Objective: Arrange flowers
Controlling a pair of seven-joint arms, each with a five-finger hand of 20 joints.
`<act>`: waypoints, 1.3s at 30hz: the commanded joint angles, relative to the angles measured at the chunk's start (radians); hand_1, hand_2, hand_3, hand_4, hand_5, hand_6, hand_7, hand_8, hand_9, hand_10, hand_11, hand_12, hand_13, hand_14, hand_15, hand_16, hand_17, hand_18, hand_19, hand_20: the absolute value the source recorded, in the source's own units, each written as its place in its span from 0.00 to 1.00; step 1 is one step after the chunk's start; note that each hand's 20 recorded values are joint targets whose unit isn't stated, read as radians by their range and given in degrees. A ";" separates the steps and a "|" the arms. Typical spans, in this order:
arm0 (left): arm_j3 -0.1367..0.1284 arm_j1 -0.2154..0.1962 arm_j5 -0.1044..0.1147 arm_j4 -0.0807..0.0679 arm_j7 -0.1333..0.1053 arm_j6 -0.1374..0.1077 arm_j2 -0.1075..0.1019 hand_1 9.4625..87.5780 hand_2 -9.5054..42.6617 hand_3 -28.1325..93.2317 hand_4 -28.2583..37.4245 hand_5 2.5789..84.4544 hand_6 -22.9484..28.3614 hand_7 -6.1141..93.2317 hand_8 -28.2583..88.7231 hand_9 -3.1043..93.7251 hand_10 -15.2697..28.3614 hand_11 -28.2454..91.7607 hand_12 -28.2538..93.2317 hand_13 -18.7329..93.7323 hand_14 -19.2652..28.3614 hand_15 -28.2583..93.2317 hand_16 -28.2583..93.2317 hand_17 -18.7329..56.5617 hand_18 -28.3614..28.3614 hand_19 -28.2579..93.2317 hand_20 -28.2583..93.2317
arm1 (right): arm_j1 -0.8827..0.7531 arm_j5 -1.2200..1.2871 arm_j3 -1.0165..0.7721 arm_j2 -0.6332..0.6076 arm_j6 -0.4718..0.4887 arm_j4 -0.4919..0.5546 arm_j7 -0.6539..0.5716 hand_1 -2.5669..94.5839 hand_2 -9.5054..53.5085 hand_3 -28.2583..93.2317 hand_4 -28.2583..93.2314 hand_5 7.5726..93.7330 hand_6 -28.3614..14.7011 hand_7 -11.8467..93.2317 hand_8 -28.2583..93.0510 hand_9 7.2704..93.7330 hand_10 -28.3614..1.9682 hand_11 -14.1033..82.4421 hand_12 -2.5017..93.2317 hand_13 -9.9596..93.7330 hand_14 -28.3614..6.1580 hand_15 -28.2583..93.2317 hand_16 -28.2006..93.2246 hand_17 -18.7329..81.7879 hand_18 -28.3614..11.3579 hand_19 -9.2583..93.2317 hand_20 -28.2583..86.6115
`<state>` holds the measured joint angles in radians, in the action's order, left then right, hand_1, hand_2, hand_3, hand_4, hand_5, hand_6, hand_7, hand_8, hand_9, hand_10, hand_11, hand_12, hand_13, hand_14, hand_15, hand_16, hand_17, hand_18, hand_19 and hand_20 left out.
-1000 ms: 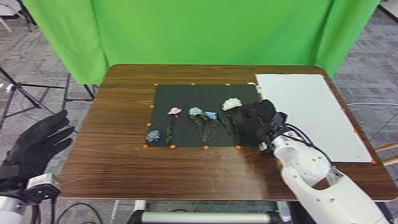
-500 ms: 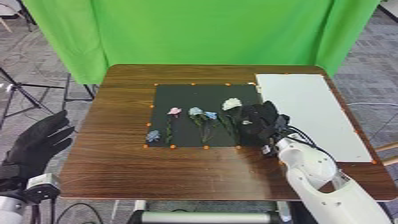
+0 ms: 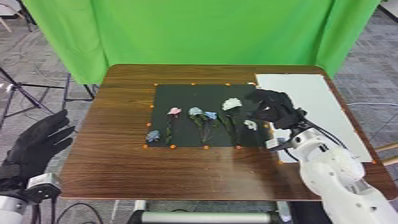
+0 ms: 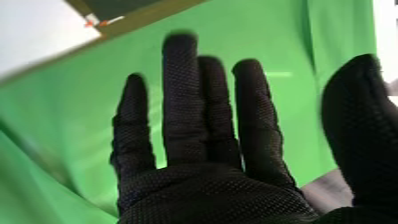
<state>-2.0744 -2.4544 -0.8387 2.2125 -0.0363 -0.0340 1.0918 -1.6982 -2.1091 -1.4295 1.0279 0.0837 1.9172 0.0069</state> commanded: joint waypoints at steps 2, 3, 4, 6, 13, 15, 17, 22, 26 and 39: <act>0.030 0.044 -0.070 0.014 0.007 0.026 0.023 0.19 0.17 0.82 0.00 0.26 0.48 0.29 0.14 0.22 0.56 0.38 0.38 0.30 0.64 0.41 0.28 0.11 0.86 0.55 0.30 | -0.078 0.886 -0.283 0.161 0.298 0.022 -0.051 0.21 0.15 0.95 0.04 0.29 0.62 0.35 0.12 0.32 0.54 0.25 0.29 0.39 0.52 0.32 0.50 0.22 0.23 0.46 0.45; 0.038 0.052 -0.064 0.015 0.004 0.024 0.023 0.19 0.17 0.82 0.00 0.25 0.47 0.29 0.14 0.22 0.56 0.38 0.38 0.29 0.64 0.40 0.28 0.10 0.87 0.55 0.30 | -0.092 0.968 -0.296 0.186 0.295 0.024 -0.059 0.19 0.15 0.94 0.04 0.28 0.62 0.32 0.13 0.31 0.54 0.23 0.29 0.37 0.52 0.30 0.51 0.22 0.24 0.44 0.45; 0.048 0.059 -0.064 0.018 -0.003 0.017 0.024 0.18 0.16 0.82 0.00 0.24 0.47 0.29 0.15 0.21 0.56 0.37 0.38 0.29 0.63 0.39 0.28 0.10 0.88 0.55 0.30 | -0.098 1.017 -0.303 0.206 0.296 0.018 -0.049 0.19 0.15 0.93 0.04 0.28 0.61 0.30 0.13 0.30 0.54 0.21 0.29 0.35 0.50 0.28 0.51 0.22 0.24 0.42 0.44; 0.063 0.077 -0.068 0.017 -0.008 0.022 0.028 0.17 0.16 0.80 0.00 0.22 0.46 0.28 0.15 0.19 0.55 0.35 0.39 0.28 0.63 0.36 0.29 0.09 0.89 0.54 0.29 | -0.117 1.084 -0.318 0.243 0.298 0.020 -0.046 0.17 0.14 0.92 0.03 0.27 0.61 0.26 0.15 0.28 0.57 0.18 0.28 0.32 0.51 0.25 0.51 0.21 0.25 0.38 0.43; 0.140 0.138 -0.028 -0.002 -0.042 -0.007 0.055 0.16 0.13 0.79 0.00 0.18 0.45 0.25 0.16 0.17 0.52 0.31 0.41 0.25 0.62 0.31 0.31 0.07 0.91 0.53 0.27 | -0.162 1.111 -0.359 0.353 0.378 0.031 -0.123 0.12 0.13 0.87 0.03 0.20 0.61 0.18 0.17 0.18 0.56 0.13 0.26 0.24 0.43 0.17 0.49 0.15 0.22 0.31 0.39; 0.158 0.157 -0.041 -0.008 -0.040 -0.014 0.050 0.16 0.13 0.78 0.00 0.17 0.44 0.24 0.16 0.16 0.51 0.29 0.42 0.25 0.62 0.28 0.32 0.06 0.91 0.53 0.27 | -0.183 1.101 -0.368 0.379 0.380 0.043 -0.126 0.11 0.14 0.87 0.02 0.16 0.59 0.16 0.18 0.14 0.57 0.11 0.25 0.21 0.44 0.15 0.48 0.13 0.23 0.31 0.37; 0.159 0.165 -0.039 -0.008 -0.036 -0.007 0.045 0.16 0.12 0.78 0.00 0.17 0.44 0.24 0.16 0.16 0.51 0.28 0.42 0.24 0.62 0.27 0.32 0.05 0.91 0.52 0.27 | -0.196 1.089 -0.381 0.404 0.397 0.051 -0.138 0.11 0.15 0.86 0.02 0.14 0.59 0.16 0.18 0.13 0.58 0.10 0.25 0.20 0.46 0.14 0.49 0.12 0.24 0.30 0.37; 0.146 0.158 -0.041 -0.004 -0.027 -0.011 0.040 0.15 0.12 0.78 0.00 0.16 0.45 0.24 0.17 0.15 0.51 0.27 0.44 0.24 0.62 0.25 0.33 0.04 0.90 0.52 0.27 | -0.223 1.051 -0.408 0.440 0.390 0.072 -0.134 0.11 0.15 0.86 0.03 0.14 0.58 0.16 0.19 0.14 0.60 0.10 0.25 0.21 0.49 0.13 0.51 0.11 0.25 0.31 0.36; 0.145 0.164 -0.025 -0.005 -0.012 0.014 0.046 0.15 0.11 0.77 0.00 0.16 0.45 0.24 0.17 0.15 0.51 0.26 0.45 0.24 0.61 0.25 0.34 0.04 0.91 0.52 0.27 | -0.247 1.010 -0.428 0.443 0.386 0.092 -0.115 0.11 0.15 0.87 0.03 0.18 0.59 0.17 0.18 0.17 0.61 0.12 0.26 0.22 0.50 0.14 0.53 0.12 0.25 0.32 0.37; 0.119 0.154 -0.012 0.009 0.011 0.069 0.076 0.13 0.09 0.78 0.00 0.16 0.46 0.24 0.17 0.15 0.51 0.24 0.47 0.24 0.62 0.24 0.35 0.03 0.92 0.53 0.27 | -0.268 0.977 -0.410 0.469 0.308 0.096 -0.071 0.12 0.14 0.87 0.03 0.17 0.62 0.18 0.18 0.17 0.62 0.12 0.26 0.23 0.52 0.14 0.55 0.12 0.26 0.32 0.37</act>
<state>-1.9445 -2.2928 -0.8563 2.2077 -0.0478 -0.0090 1.1452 -1.9458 -1.1457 -1.8569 1.4771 0.4389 2.0073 -0.0883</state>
